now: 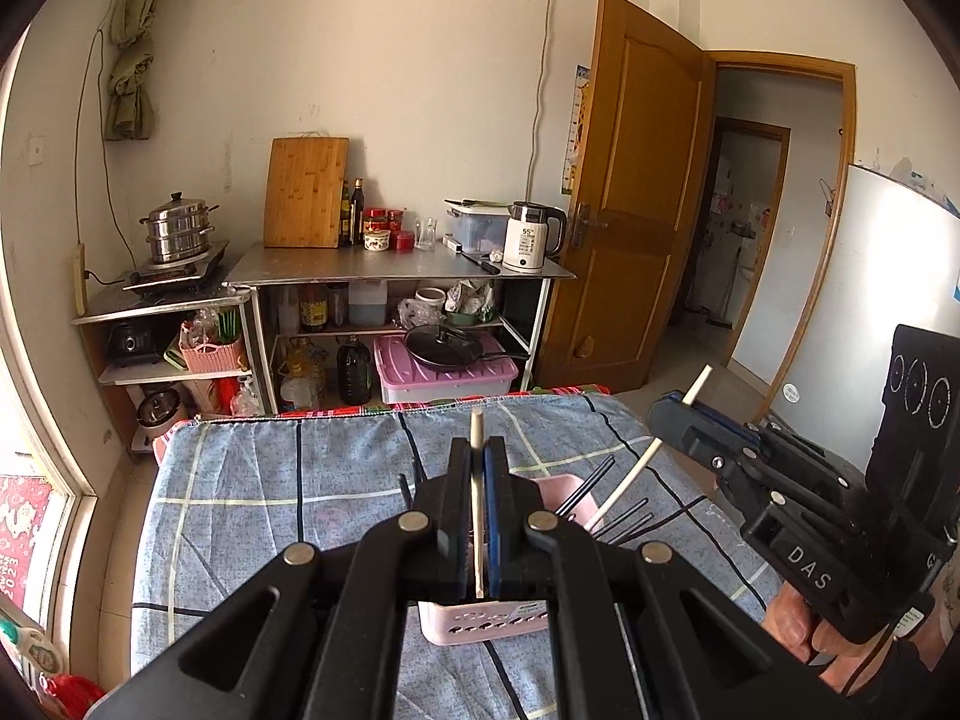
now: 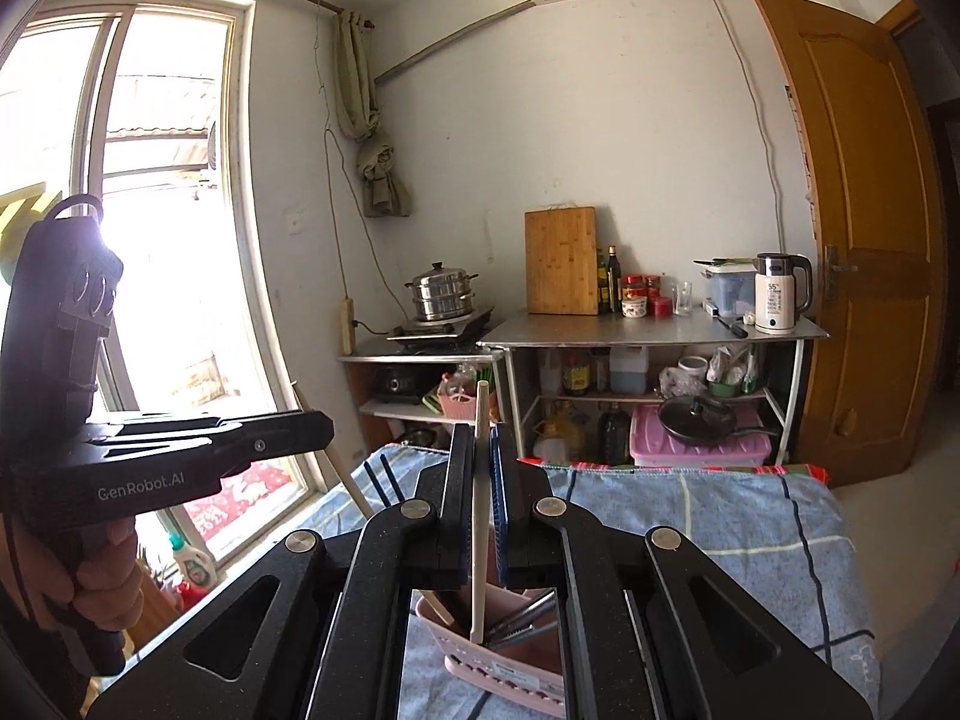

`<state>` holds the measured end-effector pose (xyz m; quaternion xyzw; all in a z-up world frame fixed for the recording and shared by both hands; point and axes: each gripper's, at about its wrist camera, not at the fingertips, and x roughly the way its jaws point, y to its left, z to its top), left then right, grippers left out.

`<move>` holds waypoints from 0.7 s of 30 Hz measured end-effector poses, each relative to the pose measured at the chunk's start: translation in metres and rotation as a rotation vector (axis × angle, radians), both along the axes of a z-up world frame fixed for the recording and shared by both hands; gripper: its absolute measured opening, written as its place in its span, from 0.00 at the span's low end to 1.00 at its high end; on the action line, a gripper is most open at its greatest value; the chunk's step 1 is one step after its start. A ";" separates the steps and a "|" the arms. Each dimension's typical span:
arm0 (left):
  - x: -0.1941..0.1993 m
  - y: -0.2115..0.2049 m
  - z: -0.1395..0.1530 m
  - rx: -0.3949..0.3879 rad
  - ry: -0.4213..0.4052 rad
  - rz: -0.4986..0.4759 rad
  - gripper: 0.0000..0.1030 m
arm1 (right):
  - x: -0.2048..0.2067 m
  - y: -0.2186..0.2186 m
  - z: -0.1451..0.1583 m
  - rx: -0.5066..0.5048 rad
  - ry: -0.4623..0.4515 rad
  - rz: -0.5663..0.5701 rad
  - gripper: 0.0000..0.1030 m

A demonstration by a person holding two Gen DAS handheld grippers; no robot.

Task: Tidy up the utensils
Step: 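Carry the left tool's wooden chopstick into the basket while the right tool inserts its own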

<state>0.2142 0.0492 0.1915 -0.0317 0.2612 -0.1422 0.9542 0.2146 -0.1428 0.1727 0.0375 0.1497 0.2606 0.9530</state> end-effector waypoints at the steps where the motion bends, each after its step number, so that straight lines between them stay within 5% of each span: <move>1: 0.003 0.000 -0.003 0.002 0.003 0.003 0.05 | 0.003 0.000 -0.002 0.003 0.002 -0.003 0.05; 21: 0.027 -0.002 -0.061 -0.001 0.121 -0.001 0.05 | 0.026 0.013 -0.048 -0.066 0.122 0.001 0.06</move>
